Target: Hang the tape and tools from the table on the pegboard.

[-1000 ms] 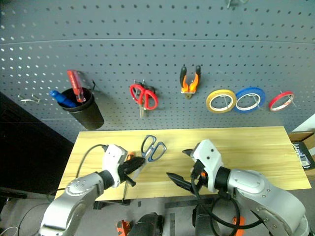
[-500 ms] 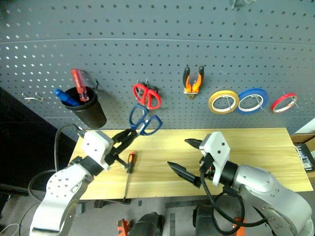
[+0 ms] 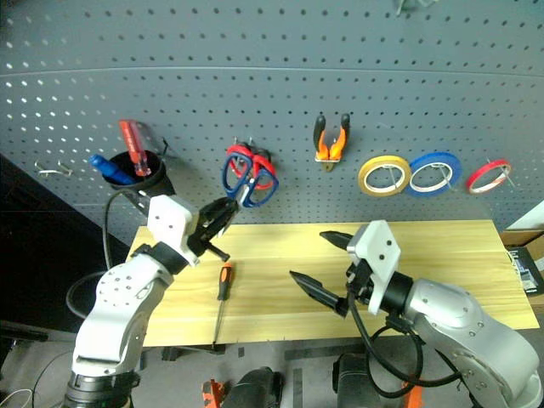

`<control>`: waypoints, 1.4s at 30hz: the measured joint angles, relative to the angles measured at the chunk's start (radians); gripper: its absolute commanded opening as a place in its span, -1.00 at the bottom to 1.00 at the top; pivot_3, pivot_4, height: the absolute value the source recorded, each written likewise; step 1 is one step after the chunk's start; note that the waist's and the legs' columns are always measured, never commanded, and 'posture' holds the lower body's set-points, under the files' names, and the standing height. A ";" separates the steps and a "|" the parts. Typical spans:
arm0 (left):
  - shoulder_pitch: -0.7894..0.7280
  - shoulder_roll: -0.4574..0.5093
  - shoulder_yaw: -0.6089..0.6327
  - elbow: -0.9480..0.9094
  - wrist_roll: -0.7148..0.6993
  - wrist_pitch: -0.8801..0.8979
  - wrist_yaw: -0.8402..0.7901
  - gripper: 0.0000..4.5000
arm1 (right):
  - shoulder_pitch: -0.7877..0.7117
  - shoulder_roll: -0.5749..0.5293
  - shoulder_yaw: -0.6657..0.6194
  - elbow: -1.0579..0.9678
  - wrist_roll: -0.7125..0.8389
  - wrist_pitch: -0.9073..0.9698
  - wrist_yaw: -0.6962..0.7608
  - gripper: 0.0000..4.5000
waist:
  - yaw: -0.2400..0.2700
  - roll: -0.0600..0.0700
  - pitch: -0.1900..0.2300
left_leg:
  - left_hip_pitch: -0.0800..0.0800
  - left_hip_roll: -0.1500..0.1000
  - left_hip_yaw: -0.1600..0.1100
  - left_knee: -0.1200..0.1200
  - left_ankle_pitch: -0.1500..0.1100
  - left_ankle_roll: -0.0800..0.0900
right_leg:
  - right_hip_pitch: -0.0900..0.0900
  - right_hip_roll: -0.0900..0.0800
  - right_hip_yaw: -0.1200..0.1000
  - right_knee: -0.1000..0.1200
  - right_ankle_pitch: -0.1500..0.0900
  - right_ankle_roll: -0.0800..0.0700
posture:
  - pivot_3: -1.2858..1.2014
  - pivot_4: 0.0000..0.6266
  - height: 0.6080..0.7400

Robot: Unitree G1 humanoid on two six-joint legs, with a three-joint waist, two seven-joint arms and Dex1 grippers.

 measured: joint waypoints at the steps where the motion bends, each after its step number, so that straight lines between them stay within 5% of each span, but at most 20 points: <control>1: -0.014 -0.010 -0.008 0.015 0.005 0.000 0.002 -0.93 | -0.008 0.002 0.000 0.001 -0.004 0.000 -0.001 1.00 | 0.000 0.000 0.000 | 0.000 0.000 0.000 0.000 0.000 0.000 | 0.000 0.000 0.000 0.000 0.000 0.000 | 0.01 -0.30 1.00; 2: -0.025 -0.018 -0.017 0.029 0.010 0.000 0.008 -0.93 | -0.019 0.004 0.000 0.001 -0.004 -0.001 -0.004 1.00 | -0.001 0.000 0.000 | 0.000 0.000 0.000 0.000 0.000 0.000 | 0.000 0.000 0.000 0.000 0.000 0.000 | 0.01 -0.30 1.00; 13: 0.058 -0.029 -0.030 0.018 -0.008 0.040 -0.009 0.49 | -0.038 0.008 -0.004 0.000 0.025 0.035 -0.038 1.00 | -0.006 0.000 -0.001 | 0.000 0.000 0.001 0.000 0.000 0.000 | -0.001 -0.001 0.001 0.000 0.000 0.000 | 0.02 -0.32 1.00; 19: 0.192 0.045 -0.017 0.068 0.006 0.198 -0.005 0.49 | -0.017 0.012 0.092 0.001 0.057 0.131 -0.064 1.00 | -0.005 0.001 -0.005 | 0.001 0.001 0.000 0.000 0.000 0.000 | 0.000 0.001 0.001 0.002 0.000 0.000 | 0.03 -0.32 1.00; 29: 0.088 0.059 -0.024 0.258 0.030 0.579 0.078 0.49 | -0.179 0.129 0.262 0.125 -0.028 0.243 -0.152 1.00 | -0.002 -0.003 -0.009 | 0.000 0.000 -0.001 0.000 0.000 0.000 | -0.001 0.001 0.000 0.002 0.000 0.000 | 0.02 -0.32 1.00; 39: -0.004 0.026 -0.043 0.386 0.030 0.674 0.082 0.49 | -0.270 -0.015 0.409 0.096 -0.107 0.264 -0.011 1.00 | -0.005 -0.003 -0.009 | 0.000 0.000 -0.001 0.000 0.000 0.000 | -0.001 0.000 0.000 0.001 0.000 0.000 | -0.01 -0.29 1.00; 42: -0.009 0.025 -0.043 0.393 0.030 0.673 0.082 0.25 | -0.277 -0.036 0.428 0.088 -0.145 0.261 0.017 1.00 | -0.005 -0.003 -0.009 | 0.000 0.000 -0.001 0.001 0.000 0.000 | -0.001 -0.001 0.000 0.001 0.000 -0.001 | -0.01 -0.29 1.00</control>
